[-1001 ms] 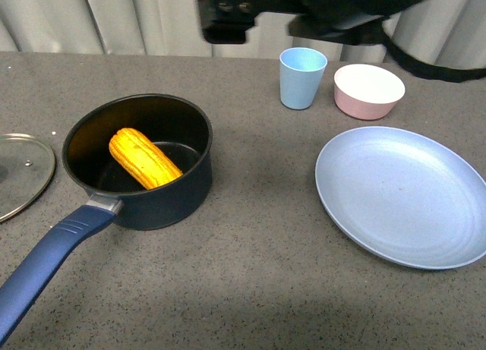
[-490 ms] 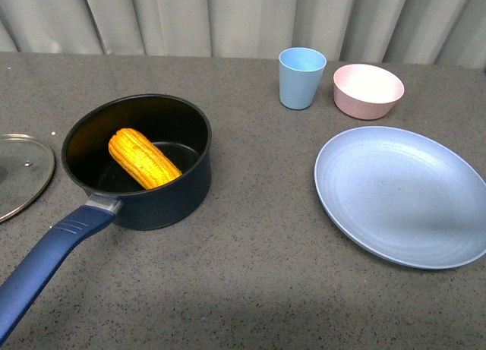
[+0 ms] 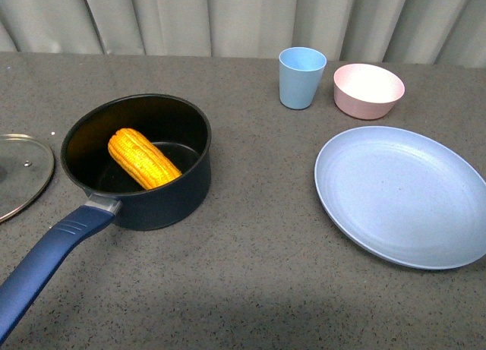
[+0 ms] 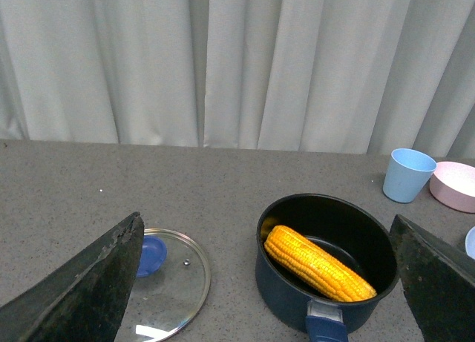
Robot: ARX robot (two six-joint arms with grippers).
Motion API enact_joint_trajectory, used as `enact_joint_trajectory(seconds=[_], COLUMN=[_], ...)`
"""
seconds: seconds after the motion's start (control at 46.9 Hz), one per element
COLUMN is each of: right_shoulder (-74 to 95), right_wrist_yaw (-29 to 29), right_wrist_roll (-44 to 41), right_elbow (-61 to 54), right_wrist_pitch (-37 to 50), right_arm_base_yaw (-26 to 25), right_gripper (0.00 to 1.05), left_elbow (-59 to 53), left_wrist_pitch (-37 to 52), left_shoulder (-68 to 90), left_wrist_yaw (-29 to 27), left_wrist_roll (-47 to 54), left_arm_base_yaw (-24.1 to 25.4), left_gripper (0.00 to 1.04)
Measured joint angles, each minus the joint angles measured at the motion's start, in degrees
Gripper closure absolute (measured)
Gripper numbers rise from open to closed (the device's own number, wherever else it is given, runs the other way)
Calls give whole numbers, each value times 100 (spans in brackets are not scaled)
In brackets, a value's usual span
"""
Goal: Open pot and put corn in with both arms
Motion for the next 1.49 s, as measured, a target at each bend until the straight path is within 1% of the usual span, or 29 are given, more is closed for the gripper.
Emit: enact_joint_trajectory(seconds=[0.043,0.107,0.128,0.213,0.234,0.277,0.298,0.32,0.362,0.895,1.491], right_shoulder=[-282,-640,-802,-1228,-1377,-1541,-1665,-1692,-1888,-4201,-5423], right_wrist_yaw=[-109,-184,-223,-319,-466,-702,-769,-774,-787,-826,-826], right_wrist_roll=[-13,-13,-15,-15,-15,-17,-17,-17,-17,-24,-24], right_elbow=[-90,-197,-243,-356,-389,-420,-442,-446,-472,-577,-577], right_wrist_pitch=[-31,-243,-361,-719,-837,-966,-1060,-1080,-1235,-3322,-4522], right_arm_base_yaw=[-83,-179,-219,-317,-411,-562,-656,-671,-763,-828,-828], right_gripper=[44,57,63,80,85,90,95,96,103,104,104], left_elbow=[0,0,0,0,0,0,0,0,0,0,0], left_wrist_pitch=[-2,-2,-2,-2,-2,-2,-2,-2,-2,-4,-4], left_shoulder=[0,-4,-4,-2,-4,-4,-4,-4,-4,-4,-2], left_wrist_yaw=[2,2,2,2,2,2,2,2,2,2,2], left_wrist_roll=[0,0,0,0,0,0,0,0,0,0,0], left_arm_base_yaw=[0,0,0,0,0,0,0,0,0,0,0], left_gripper=[7,7,7,7,7,7,7,7,7,7,7])
